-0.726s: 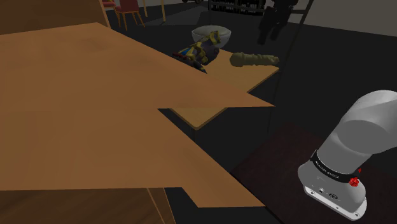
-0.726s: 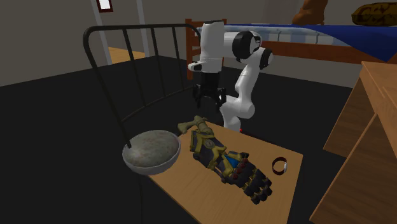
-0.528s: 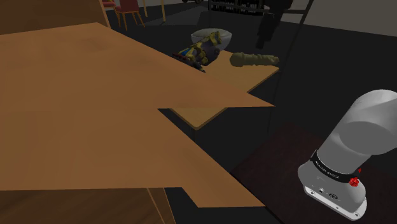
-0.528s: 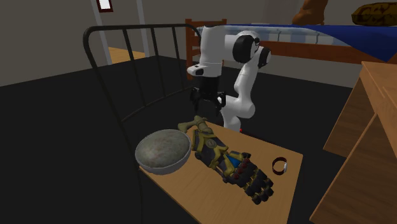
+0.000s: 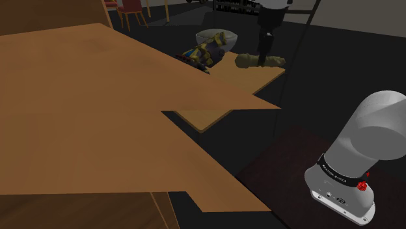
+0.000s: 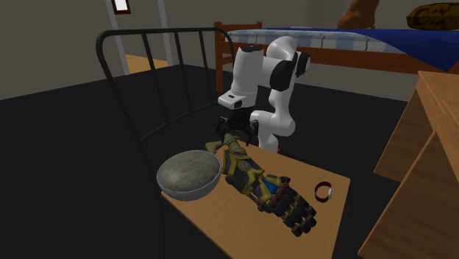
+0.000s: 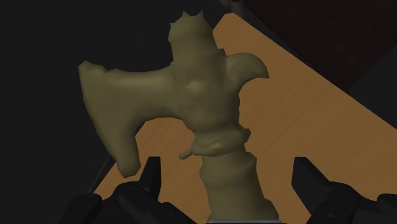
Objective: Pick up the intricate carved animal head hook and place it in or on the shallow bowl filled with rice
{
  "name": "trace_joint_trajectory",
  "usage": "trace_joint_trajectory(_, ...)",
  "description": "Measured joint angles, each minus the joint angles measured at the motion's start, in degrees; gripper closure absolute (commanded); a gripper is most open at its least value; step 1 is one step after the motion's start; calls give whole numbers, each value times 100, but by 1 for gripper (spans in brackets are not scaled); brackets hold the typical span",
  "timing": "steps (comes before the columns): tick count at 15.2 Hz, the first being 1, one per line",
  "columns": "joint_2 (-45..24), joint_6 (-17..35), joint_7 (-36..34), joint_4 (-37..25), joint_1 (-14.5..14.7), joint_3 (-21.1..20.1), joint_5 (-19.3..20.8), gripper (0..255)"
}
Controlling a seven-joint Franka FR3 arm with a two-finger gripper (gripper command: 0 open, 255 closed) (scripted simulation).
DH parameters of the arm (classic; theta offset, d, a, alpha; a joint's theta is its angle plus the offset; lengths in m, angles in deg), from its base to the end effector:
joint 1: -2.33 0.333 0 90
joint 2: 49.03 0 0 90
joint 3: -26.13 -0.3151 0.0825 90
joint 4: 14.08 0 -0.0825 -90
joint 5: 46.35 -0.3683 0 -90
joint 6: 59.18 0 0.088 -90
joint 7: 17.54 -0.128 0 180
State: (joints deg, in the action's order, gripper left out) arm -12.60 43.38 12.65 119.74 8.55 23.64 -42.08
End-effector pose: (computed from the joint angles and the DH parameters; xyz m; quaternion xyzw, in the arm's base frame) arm 0.3511 0.0485 0.5507 0.9399 0.3349 0.0345 0.0572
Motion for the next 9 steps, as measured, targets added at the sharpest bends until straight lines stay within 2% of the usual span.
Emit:
trace_joint_trajectory(3,-20,198,6,179,-2,10,12,0)
trace_joint_trajectory(8,-23,223,5,198,-1,10,13,0)
trace_joint_trajectory(9,-23,223,5,198,-1,10,13,255)
